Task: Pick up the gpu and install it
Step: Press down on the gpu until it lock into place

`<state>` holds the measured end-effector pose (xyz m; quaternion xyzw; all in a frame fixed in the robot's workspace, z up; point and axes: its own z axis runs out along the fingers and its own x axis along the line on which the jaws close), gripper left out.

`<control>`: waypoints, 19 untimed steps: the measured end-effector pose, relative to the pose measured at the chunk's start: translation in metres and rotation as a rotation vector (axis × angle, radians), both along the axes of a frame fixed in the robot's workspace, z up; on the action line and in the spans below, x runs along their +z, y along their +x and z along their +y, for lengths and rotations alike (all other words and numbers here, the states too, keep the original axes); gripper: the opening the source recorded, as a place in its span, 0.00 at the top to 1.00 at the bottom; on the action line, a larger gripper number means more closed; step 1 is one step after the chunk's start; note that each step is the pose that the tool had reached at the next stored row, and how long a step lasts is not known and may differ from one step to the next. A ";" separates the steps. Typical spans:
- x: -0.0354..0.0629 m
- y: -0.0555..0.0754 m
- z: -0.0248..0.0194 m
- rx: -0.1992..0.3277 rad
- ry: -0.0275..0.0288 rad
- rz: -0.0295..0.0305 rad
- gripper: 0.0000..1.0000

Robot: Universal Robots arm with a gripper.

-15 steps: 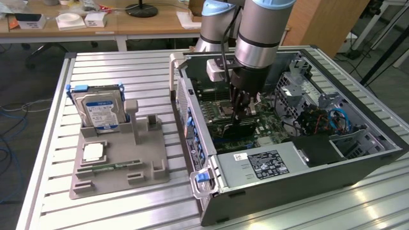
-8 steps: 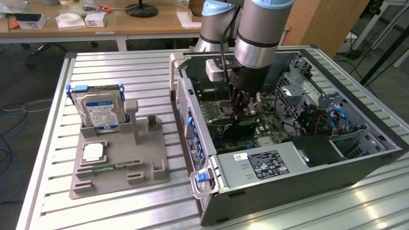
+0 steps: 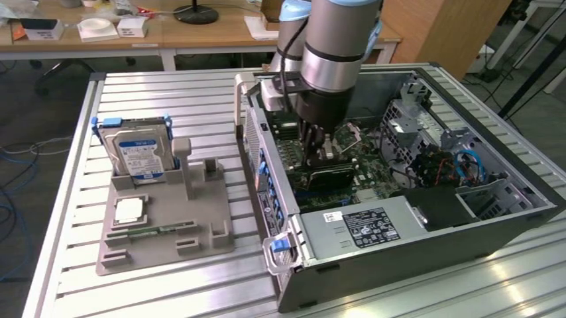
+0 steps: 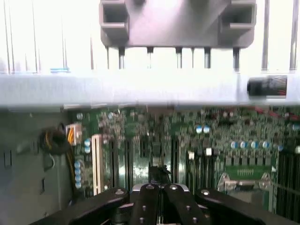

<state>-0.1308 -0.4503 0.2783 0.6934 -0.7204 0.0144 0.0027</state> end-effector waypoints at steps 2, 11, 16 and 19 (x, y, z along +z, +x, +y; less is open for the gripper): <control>0.0006 -0.009 0.0000 0.000 0.0000 -0.0002 0.89; 0.0139 -0.041 0.0002 0.000 0.0063 0.0010 0.89; 0.0143 -0.044 0.0004 0.000 0.0063 0.0009 0.89; 0.0187 -0.046 0.0003 0.000 0.0064 0.0019 0.89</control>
